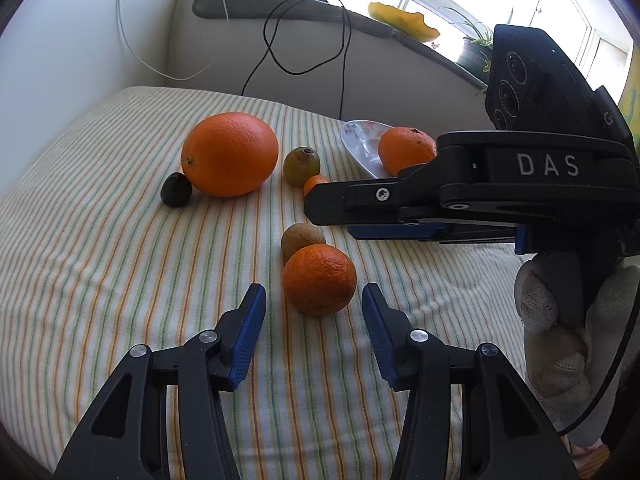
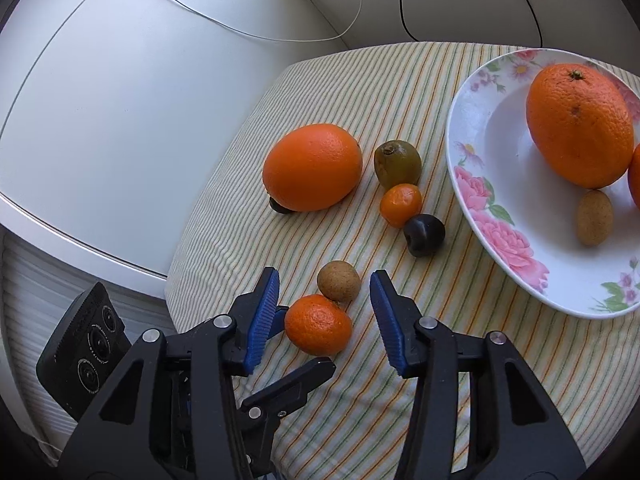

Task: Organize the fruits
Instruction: 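Grasp a brown kiwi with the right tool while the left tool grasps a tangerine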

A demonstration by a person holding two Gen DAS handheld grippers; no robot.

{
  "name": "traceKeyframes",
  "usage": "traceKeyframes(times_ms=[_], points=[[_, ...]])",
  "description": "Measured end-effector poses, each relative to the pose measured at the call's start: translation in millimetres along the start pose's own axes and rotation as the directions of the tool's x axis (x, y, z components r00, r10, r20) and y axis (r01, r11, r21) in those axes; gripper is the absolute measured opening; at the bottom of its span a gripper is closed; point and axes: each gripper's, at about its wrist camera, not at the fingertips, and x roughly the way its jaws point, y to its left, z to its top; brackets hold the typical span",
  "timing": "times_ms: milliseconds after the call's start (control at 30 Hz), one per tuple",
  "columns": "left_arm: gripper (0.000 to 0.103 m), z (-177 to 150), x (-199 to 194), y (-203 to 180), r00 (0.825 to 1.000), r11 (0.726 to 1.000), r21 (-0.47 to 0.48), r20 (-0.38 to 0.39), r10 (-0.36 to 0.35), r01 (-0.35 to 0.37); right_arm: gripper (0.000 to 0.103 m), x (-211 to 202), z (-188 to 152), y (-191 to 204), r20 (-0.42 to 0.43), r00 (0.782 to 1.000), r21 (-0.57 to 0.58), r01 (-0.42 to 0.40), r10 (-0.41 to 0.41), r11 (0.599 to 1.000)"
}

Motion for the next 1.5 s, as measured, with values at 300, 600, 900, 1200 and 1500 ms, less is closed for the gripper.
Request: traceKeyframes(times_ms=[300,600,900,1200,1500], points=[[0.048,5,9,1,1.000,1.000,0.007,-0.009,-0.005,0.005,0.043,21,5,-2,-0.044,0.999,0.017,0.026,-0.025,1.000],[0.040,6,6,0,1.000,1.000,0.004,-0.012,-0.016,0.016,0.028,29,7,-6,-0.052,0.998,0.033,0.026,-0.024,0.999],[0.038,5,1,-4,1.000,1.000,-0.005,-0.004,-0.022,0.022,0.028,16,2,-10,-0.020,1.000,0.039,0.014,-0.013,0.999],[0.038,5,-12,-7,0.999,0.999,0.004,0.010,-0.045,0.045,0.028,-25,-11,-16,0.054,0.998,0.029,0.018,-0.019,0.999],[0.038,9,-15,-30,0.996,0.996,0.035,0.016,-0.083,0.083,0.028,-73,-20,-43,0.127,0.990,0.052,0.058,-0.065,0.997]])
